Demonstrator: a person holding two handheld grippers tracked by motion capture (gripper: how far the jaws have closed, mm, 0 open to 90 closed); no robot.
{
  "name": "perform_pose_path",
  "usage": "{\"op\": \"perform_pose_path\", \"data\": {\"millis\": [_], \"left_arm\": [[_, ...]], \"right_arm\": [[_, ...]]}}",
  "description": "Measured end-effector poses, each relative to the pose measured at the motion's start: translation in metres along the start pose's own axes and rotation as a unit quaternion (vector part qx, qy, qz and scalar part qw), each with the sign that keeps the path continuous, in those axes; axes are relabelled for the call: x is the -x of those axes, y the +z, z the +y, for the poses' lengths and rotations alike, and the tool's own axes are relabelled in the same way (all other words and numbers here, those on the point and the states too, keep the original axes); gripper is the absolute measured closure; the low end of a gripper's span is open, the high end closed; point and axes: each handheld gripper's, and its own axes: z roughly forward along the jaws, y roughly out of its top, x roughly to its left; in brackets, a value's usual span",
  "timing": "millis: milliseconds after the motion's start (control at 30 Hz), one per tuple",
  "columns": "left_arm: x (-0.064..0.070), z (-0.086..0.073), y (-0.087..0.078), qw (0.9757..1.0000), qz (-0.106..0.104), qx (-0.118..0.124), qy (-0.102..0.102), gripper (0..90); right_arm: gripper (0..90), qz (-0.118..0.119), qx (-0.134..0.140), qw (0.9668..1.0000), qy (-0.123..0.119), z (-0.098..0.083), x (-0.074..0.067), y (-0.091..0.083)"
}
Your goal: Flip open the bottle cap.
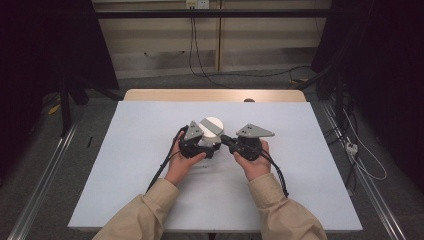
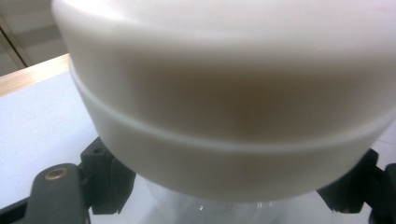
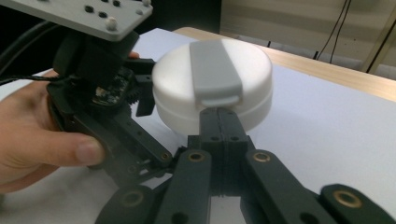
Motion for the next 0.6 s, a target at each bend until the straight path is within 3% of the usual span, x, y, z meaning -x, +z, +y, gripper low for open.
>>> {"op": "perform_pose_path", "data": {"millis": [600], "left_arm": [[0.000,0.000,0.000,1.0000,0.003,-0.001,0.002,18.8]], "right_arm": [[90.0,0.001,0.011,0.9998,-0.017,0.021,-0.006,0.006]]}}
